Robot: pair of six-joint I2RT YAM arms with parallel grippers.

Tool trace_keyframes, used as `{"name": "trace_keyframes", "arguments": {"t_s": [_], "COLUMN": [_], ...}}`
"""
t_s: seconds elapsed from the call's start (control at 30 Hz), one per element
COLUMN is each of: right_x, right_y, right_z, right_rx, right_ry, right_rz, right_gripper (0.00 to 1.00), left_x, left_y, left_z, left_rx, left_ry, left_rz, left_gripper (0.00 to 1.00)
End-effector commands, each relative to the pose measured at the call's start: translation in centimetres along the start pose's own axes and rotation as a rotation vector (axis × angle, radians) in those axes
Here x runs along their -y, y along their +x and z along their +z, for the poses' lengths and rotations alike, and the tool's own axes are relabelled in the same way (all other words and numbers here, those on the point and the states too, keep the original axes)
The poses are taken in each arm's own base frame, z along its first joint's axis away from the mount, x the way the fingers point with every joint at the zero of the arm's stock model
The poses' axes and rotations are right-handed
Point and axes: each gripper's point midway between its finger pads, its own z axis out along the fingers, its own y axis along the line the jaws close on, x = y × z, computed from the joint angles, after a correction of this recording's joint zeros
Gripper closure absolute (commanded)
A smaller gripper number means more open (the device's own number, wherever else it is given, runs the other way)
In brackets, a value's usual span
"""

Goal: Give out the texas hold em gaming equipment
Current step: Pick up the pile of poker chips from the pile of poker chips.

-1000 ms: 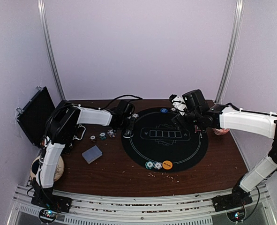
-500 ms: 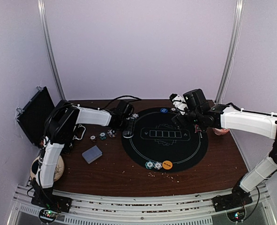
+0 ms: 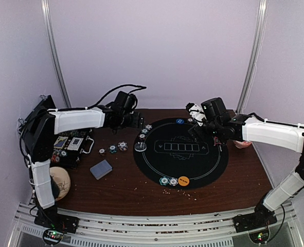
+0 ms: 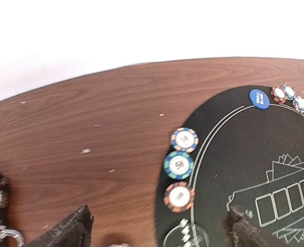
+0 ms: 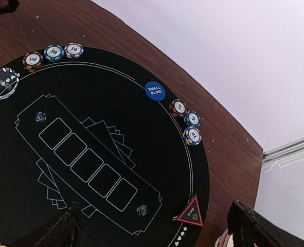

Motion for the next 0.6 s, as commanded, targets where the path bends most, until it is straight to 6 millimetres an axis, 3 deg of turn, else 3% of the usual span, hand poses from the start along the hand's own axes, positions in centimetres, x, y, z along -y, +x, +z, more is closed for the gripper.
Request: {"name": "trace_keyframes", "arguments": {"t_s": [0.0, 0.27, 0.43, 0.57], "right_x": [0.9, 1.3, 1.1, 1.0], "right_y": [-1.1, -1.3, -0.9, -0.7], "right_z": [-1.0, -1.2, -0.8, -0.5], "right_rx": [0.040, 0.058, 0.046, 0.037], "right_ry": [0.013, 0.031, 0.034, 0.039], "right_rz": [0.030, 0.038, 0.024, 0.018], "right_gripper": [0.00, 0.00, 0.00, 0.00], "left_x": [-2.8, -7.3, -8.9, -9.9], "left_y": [1.3, 6.1, 9.7, 10.8], "left_z": [-2.9, -6.9, -7.2, -7.1], "left_rx": [-0.027, -0.086, -0.146, -0.145], "left_ry": [-0.091, -0.194, -0.207, -0.187], "left_rz": [0.027, 0.025, 0.015, -0.026], "left_gripper": [0.03, 0.02, 0.02, 0.02]}}
